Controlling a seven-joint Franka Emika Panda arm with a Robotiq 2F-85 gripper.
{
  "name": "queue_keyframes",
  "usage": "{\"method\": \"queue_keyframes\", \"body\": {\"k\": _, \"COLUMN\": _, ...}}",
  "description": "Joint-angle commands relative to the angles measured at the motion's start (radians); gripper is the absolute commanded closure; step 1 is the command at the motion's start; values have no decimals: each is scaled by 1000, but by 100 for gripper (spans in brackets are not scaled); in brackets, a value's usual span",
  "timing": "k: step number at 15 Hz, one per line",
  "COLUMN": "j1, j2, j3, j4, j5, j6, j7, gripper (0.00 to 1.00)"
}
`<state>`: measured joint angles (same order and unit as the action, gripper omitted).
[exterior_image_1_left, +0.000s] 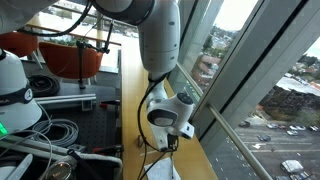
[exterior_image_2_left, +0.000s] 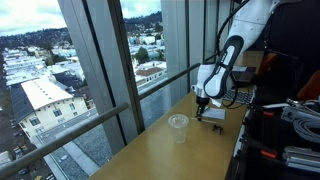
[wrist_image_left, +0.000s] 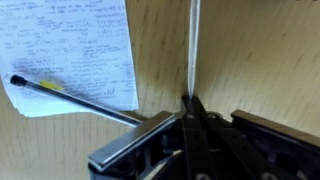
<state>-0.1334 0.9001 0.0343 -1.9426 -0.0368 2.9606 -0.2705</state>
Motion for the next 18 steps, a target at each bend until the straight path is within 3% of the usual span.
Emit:
{"method": "queue_keyframes", "body": {"k": 1, "j1": 56, "j2": -64, "j3": -35, "j4": -26, "j5": -23, "j6": -86, "j7": 66, "gripper": 100}}
{"method": "queue_keyframes", "body": {"k": 5, "j1": 151, "j2": -181, "j3": -69, "j4": -16, "j5": -28, "j6": -358, "j7": 148, "gripper": 100}}
{"method": "queue_keyframes", "body": {"k": 6, "j1": 137, "j2": -218, "j3": -37, "j4": -49, "j5": -19, "j6": -433, "j7": 127, "gripper": 100}}
{"method": "queue_keyframes", "body": {"k": 9, "j1": 113, "j2": -288, "j3": 34, "j4": -5, "j5": 27, "j6": -691, "j7": 67, "gripper": 100}}
{"method": "queue_keyframes", "body": {"k": 14, "j1": 114, "j2": -327, "j3": 81, "j4": 171, "j5": 113, "j6": -1099, "j7": 35, "gripper": 100}}
{"method": "queue_keyframes", "body": {"k": 18, "j1": 118, "j2": -274, "j3": 85, "j4": 434, "j5": 186, "j6": -1403, "j7": 58, "gripper": 100}}
